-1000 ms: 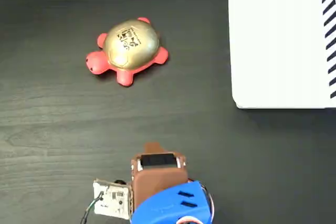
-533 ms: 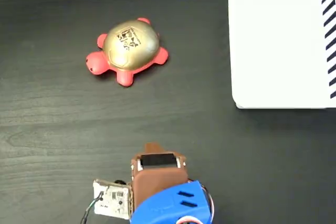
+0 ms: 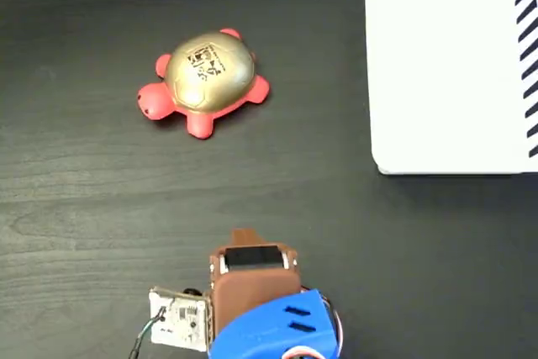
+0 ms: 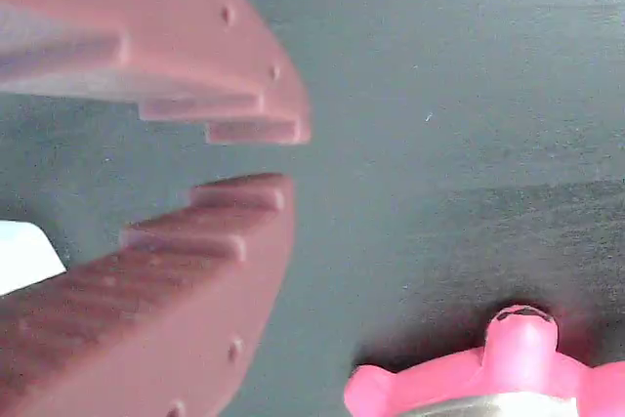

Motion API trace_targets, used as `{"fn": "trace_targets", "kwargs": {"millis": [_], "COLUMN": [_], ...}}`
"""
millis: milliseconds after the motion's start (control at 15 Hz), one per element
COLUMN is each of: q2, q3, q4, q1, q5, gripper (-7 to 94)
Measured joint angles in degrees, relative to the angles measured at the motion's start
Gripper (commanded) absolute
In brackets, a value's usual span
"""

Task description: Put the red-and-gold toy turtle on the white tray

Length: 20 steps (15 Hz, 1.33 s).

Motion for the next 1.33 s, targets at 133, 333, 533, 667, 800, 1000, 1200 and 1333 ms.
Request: {"fn": "trace_targets", "kwargs": {"millis": [133,333,533,667,800,1000,1200,1333], "q2": [0.00,-2.99,-23.47,-40.61,-57.66,-77.08,-89.82,-98.44], "q3": [0.00,-0.35,-13.18,-27.86,-45.62,-69.35,-83.58,-93.52], "q4": [0.00,-1.41,-8.35,-6.50,0.00,7.38,8.26,10.55], "q1": [-3.69,-5.01,-5.01,-4.92,-3.08,0.70,2.81,2.37], "q5": [-3.43,-4.39,-8.17,-14.50,-22.50,-35.77,-43.51,-44.82], "gripper": [0,0,0,0,0,0,0,1]}}
